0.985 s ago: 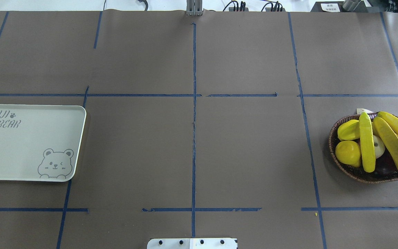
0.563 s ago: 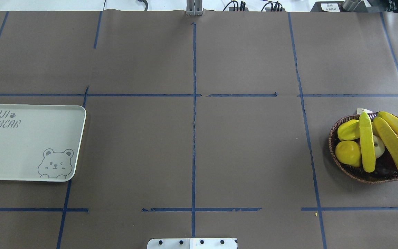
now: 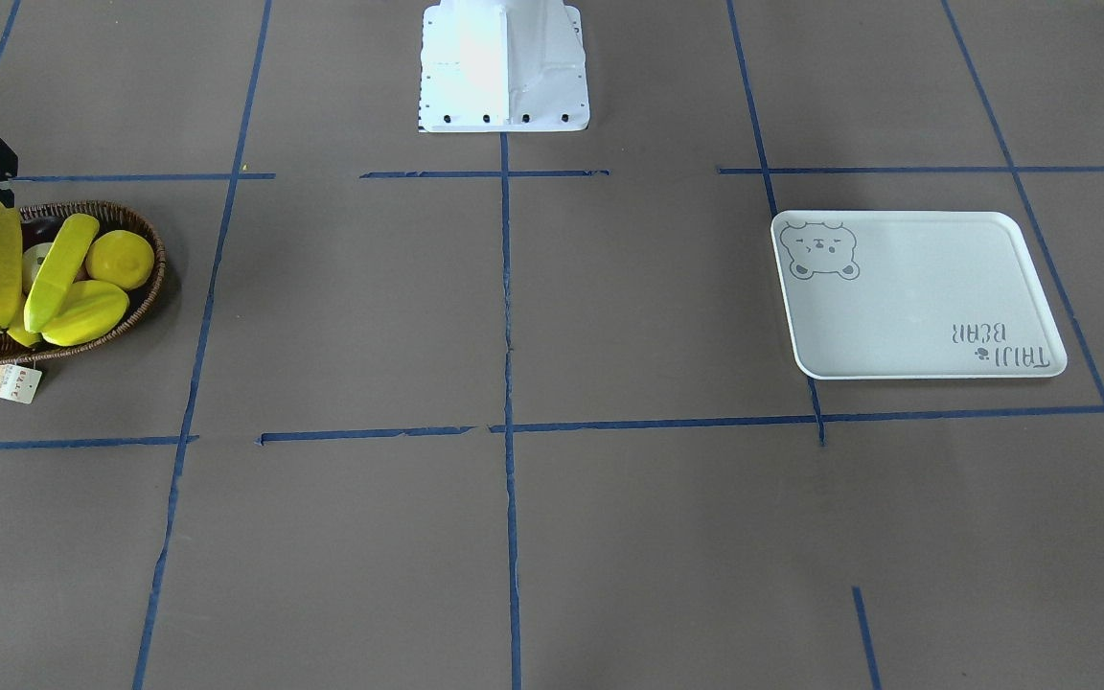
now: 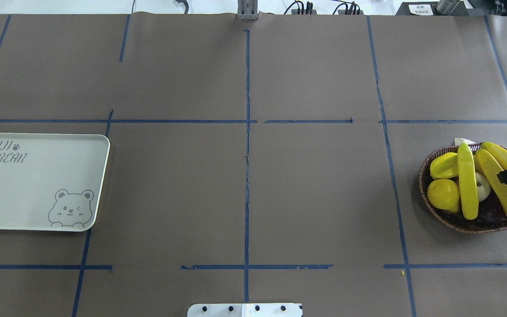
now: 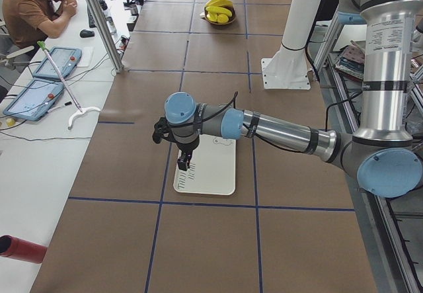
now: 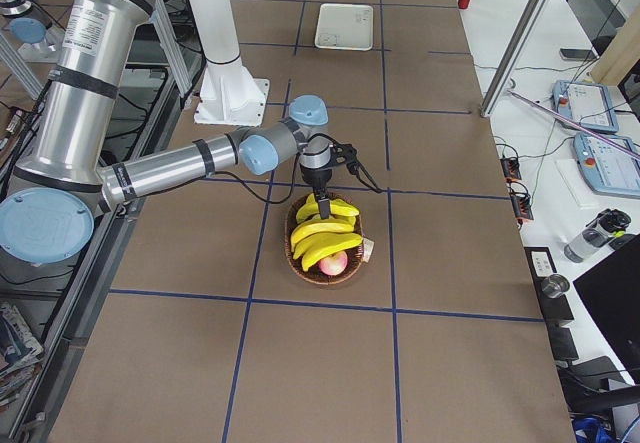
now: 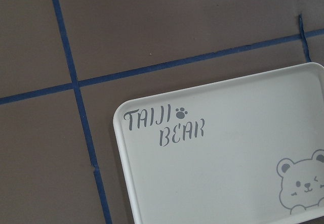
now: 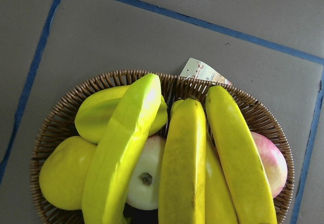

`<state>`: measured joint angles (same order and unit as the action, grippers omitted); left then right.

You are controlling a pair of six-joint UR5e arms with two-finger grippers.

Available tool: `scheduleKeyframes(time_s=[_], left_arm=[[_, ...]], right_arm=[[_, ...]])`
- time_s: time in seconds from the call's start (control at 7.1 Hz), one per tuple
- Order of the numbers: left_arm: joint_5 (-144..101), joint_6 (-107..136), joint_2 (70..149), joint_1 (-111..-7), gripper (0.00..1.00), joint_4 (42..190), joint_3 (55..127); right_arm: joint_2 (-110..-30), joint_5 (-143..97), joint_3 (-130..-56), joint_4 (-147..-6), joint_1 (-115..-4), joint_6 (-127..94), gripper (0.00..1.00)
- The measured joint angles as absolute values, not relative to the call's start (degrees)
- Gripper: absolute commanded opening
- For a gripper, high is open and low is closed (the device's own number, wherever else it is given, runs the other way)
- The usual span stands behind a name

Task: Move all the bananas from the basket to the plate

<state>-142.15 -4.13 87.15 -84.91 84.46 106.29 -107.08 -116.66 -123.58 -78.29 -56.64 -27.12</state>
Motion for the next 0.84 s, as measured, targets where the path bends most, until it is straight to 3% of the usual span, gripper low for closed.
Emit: scheduleKeyframes(time_s=[0.28, 0.84], left_arm=[[-142.2, -4.1, 87.1, -84.9, 1.00, 84.5, 106.3], [-142.8, -4.2, 87.2, -84.9, 1.00, 84.5, 106.2]], right_arm=[[-107.1, -113.0, -122.6, -78.4, -52.5, -27.6, 0.88], [-107.1, -109.7, -119.8, -78.7, -48.3, -27.0, 0.85]])
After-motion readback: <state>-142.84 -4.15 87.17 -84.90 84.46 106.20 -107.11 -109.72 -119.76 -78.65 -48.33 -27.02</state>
